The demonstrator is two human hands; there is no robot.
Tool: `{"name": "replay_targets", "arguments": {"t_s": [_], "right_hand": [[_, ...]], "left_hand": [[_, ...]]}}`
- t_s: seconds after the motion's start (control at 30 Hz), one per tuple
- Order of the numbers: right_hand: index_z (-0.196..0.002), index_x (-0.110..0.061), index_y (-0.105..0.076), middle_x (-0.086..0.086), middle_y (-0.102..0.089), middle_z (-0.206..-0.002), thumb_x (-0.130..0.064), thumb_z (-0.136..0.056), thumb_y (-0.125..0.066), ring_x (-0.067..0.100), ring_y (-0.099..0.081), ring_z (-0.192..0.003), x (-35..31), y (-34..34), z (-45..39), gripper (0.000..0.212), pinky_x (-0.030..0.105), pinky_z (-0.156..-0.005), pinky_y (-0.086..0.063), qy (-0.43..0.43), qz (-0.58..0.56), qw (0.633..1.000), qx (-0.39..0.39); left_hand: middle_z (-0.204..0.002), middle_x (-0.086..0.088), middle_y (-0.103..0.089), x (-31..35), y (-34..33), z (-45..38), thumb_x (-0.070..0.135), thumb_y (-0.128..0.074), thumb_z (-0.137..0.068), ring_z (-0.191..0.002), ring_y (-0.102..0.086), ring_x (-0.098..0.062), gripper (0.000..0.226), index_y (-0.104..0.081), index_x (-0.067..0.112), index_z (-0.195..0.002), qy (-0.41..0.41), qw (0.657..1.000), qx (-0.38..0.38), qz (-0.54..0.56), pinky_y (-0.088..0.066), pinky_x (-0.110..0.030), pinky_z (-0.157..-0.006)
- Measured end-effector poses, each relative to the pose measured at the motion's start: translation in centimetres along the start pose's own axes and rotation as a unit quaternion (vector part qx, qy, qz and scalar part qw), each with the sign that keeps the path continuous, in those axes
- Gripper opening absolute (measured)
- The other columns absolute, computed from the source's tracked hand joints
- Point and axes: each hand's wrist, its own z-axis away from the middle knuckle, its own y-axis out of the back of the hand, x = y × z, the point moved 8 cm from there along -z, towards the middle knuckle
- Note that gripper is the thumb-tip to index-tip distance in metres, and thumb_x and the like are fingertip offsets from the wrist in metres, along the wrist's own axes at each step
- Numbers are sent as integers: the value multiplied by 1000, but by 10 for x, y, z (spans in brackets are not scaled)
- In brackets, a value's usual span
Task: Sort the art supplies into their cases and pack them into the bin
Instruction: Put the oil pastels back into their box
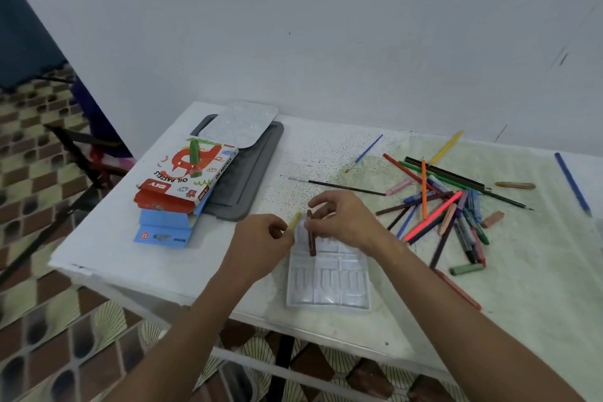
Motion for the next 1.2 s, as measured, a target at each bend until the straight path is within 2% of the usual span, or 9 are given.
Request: {"name": "replay_targets", "arguments": {"t_s": [0.13, 0.23, 0.37, 0.43, 0.57, 0.73, 0.87, 1.03, 1.2], "right_hand": [[-95, -10, -63, 10, -72, -73, -15, -74, -80, 9, -61, -51, 9, -6, -8, 28, 33, -57, -55, -6, 41, 997, 59], [-96, -11, -63, 6, -72, -74, -18, -76, -78, 10, -66, -56, 8, -7, -7, 26, 33, -59, -57, -5, 56, 995, 77], [-99, -10, -69, -2, -67, -79, -20, -80, -75, 3, -61, -64, 1, 3, 4, 22, 6, -58, -44, 38, 149, 983, 105], [-101, -12, -71, -2, -65, -85, -23, -80, -75, 6, -60, -67, 2, 2, 12, 24, 6, -57, -41, 42, 182, 980, 75], [-106, -20, -71, 2, -59, -95, -32, -76, -78, 6, -53, -72, 0, -10, 27, 33, 19, -64, -40, 52, 212, 976, -4], [-109, -23, -71, 10, -56, -95, -33, -80, -74, 14, -50, -75, -3, -15, 24, 31, 22, -64, -37, 85, 241, 967, -3], [-111, -20, -69, 9, -54, -94, -30, -83, -72, 15, -49, -77, 2, -16, 20, 31, 15, -59, -32, 87, 257, 963, 0], [-126, -28, -60, 6, -53, -89, -29, -90, -63, 12, -48, -73, 4, -13, 15, 36, 11, -61, -33, 97, 246, 964, -1], [-124, -32, -62, -1, -40, -83, -28, -87, -67, 2, -40, -70, 8, -15, 11, 38, 4, -59, -31, 101, 249, 963, -5]], "left_hand": [[-67, 5, -68, -4, -5, 3, 38, -68, -81, -60, -65, -10, 22, -72, 18, -86, 22, 998, 6, 56, -57, -34, -64], [-68, 4, -68, -6, -11, 2, 45, -65, -82, -59, -65, -10, 26, -69, 20, -89, 36, 997, 1, 74, -56, -30, -60], [-75, 7, -69, -10, -17, 1, 46, -63, -83, -66, -66, -9, 24, -67, 26, -95, 42, 995, -19, 92, -57, -32, -64], [-77, 9, -69, -9, -17, -1, 40, -63, -85, -67, -65, -6, 17, -68, 26, -95, 24, 996, -32, 85, -56, -30, -64], [-79, 9, -71, -3, -17, -5, 31, -63, -86, -67, -66, -4, 16, -69, 28, -100, -16, 993, -66, 95, -57, -29, -65], [-82, 11, -70, -2, -21, -13, 38, -64, -86, -70, -64, -2, 27, -69, 29, -111, -36, 991, -114, 63, -50, -18, -63], [-79, 12, -69, 2, -21, -18, 39, -63, -87, -69, -63, -2, 26, -70, 31, -111, -59, 990, -126, 26, -45, -15, -60], [-82, 9, -67, 8, -18, -22, 37, -64, -87, -71, -61, -5, 26, -68, 31, -112, -75, 987, -139, -11, -40, -15, -59], [-79, 6, -68, 13, -18, -23, 37, -66, -86, -70, -61, -9, 26, -69, 33, -111, -94, 982, -161, -41, -42, -17, -59]]}}
